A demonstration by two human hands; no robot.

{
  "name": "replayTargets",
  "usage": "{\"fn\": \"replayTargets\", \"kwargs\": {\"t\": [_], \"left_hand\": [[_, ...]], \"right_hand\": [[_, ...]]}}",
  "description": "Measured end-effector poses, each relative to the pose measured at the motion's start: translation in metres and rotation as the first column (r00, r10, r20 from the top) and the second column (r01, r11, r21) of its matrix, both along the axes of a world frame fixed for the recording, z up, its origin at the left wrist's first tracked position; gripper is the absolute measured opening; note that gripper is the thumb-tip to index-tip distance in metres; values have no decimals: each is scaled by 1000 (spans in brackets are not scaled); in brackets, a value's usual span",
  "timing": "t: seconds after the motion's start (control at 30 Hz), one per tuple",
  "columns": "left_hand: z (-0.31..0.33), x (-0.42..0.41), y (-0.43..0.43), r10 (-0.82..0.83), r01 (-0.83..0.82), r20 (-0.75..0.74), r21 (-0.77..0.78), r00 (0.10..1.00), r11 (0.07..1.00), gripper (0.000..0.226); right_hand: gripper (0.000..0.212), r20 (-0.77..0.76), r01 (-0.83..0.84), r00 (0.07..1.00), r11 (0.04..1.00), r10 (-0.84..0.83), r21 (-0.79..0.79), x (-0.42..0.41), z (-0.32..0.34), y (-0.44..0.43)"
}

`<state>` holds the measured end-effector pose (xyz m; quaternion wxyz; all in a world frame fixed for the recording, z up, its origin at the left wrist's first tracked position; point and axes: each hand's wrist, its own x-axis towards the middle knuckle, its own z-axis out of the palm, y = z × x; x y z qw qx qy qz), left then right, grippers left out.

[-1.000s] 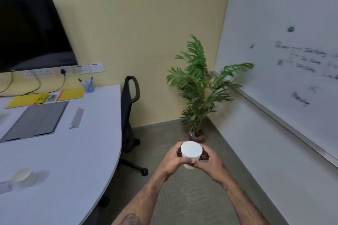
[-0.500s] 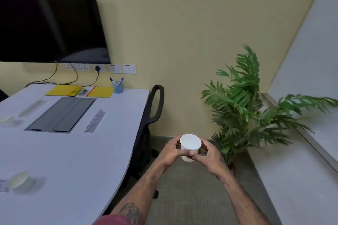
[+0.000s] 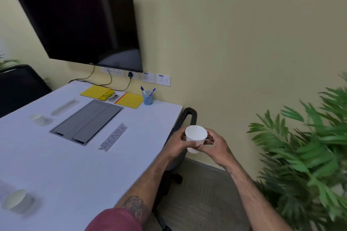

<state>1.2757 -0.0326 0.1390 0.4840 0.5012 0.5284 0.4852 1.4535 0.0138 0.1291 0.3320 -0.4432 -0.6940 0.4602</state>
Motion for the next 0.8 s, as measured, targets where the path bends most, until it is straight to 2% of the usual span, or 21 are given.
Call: {"fn": "replayTargets", "kwargs": {"t": [0.07,0.1,0.17,0.2,0.33,0.47,0.5,0.57,0.8], "left_hand": [[-2,-18,39,134,-134,-32,9,991,991,65],[2,-21,41,128,-128,-35,12,991,992,64],[-2,-33,77,250,-250,-17,19,968,968,62],[0,-36,77,241,-241,-18,20,970,970,61],[-3,-49,119,408,-408,-17,-8,913,913,54],[-9,-64,138,538,-539,-27,-46,842,841,59],[-9,-66,136,534,-535,-34,-53,845,843,61],[-16,-81,150,614,-616,-43,-64,788,785,62],[-40,-138,179,703,-705,-53,-86,709,704,61]], "right_hand": [[69,-3,-98,995,995,98,-2,-24,0,54],[65,-18,-106,994,994,106,6,-27,0,59],[59,-30,-238,971,971,239,21,-49,-3,115],[60,-44,-243,969,970,244,25,-53,-4,119],[82,-3,-414,910,910,414,-4,-87,-11,192],[83,70,-543,839,839,540,32,-121,-15,232],[82,81,-554,831,831,550,39,-123,-15,231],[74,106,-635,770,771,629,39,-149,-19,253],[29,228,-742,661,668,715,54,-222,-30,292]]}}
